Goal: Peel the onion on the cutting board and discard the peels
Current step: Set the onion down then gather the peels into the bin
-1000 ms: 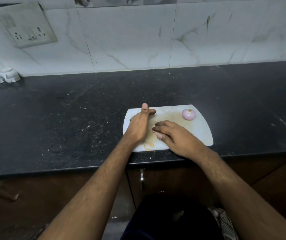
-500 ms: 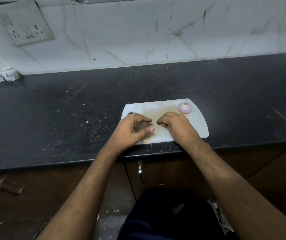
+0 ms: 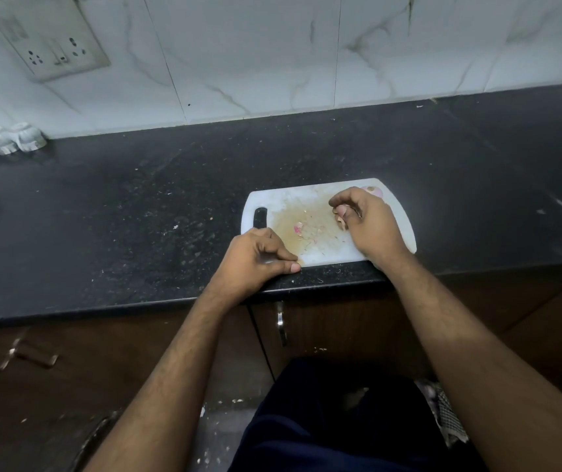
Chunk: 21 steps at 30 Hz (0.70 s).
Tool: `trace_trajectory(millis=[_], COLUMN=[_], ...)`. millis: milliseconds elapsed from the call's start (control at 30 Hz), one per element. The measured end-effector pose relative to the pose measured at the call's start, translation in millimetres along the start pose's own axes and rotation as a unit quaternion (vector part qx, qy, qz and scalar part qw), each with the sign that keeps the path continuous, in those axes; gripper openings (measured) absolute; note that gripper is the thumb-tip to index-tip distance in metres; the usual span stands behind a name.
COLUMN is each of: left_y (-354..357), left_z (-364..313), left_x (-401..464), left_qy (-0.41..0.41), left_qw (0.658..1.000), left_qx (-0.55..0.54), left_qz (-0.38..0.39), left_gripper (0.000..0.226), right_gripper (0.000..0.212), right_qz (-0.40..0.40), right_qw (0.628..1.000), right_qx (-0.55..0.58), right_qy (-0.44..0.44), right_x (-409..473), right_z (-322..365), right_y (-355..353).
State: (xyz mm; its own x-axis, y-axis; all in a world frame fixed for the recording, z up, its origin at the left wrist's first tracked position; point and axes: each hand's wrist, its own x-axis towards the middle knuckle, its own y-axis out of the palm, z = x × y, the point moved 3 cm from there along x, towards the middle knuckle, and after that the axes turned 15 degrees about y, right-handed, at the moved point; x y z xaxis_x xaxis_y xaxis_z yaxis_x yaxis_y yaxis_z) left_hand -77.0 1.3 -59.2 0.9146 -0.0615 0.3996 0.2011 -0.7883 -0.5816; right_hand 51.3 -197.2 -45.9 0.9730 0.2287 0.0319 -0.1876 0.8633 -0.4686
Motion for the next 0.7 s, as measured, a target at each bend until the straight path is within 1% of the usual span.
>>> trace_trajectory(millis=[100, 233, 300, 367, 433, 600, 700], left_y=[3, 8, 10, 13, 15, 23, 26], left_z=[-5, -8, -9, -9, -9, -4, 3], left_x=[1, 6, 14, 25, 39, 59, 56], left_qy=[0.003, -0.033, -0.047, -0.062, -0.068, -0.058, -0.044], left_qw=[0.999, 0.998, 0.998, 0.996, 0.994, 0.994, 0.991], left_qx=[0.03, 0.052, 0.033, 0.022, 0.03, 0.067, 0.1], left_qz=[0.01, 0.007, -0.025, -0.067, -0.086, -0.071, -0.07], left_gripper=[0.014, 0.013, 0.008, 0.008, 0.009, 0.015, 0.016], right_gripper=[0.031, 0.037, 0.039, 0.04, 0.041, 0.043, 0.047], right_qz=[0.001, -0.004, -0.003, 0.006, 0.013, 0.018, 0.021], right_qw=[0.999, 0.998, 0.998, 0.998, 0.998, 0.997, 0.996], right_qx=[-0.042, -0.055, -0.068, -0.067, -0.064, -0.07, -0.089], right_qy=[-0.004, -0.011, -0.015, -0.014, -0.009, -0.007, -0.024], right_x=[-2, -3, -2, -1, 0, 3, 1], right_z=[2, 2, 2, 1, 0, -4, -3], right_y=[5, 4, 2, 2, 3, 4, 7])
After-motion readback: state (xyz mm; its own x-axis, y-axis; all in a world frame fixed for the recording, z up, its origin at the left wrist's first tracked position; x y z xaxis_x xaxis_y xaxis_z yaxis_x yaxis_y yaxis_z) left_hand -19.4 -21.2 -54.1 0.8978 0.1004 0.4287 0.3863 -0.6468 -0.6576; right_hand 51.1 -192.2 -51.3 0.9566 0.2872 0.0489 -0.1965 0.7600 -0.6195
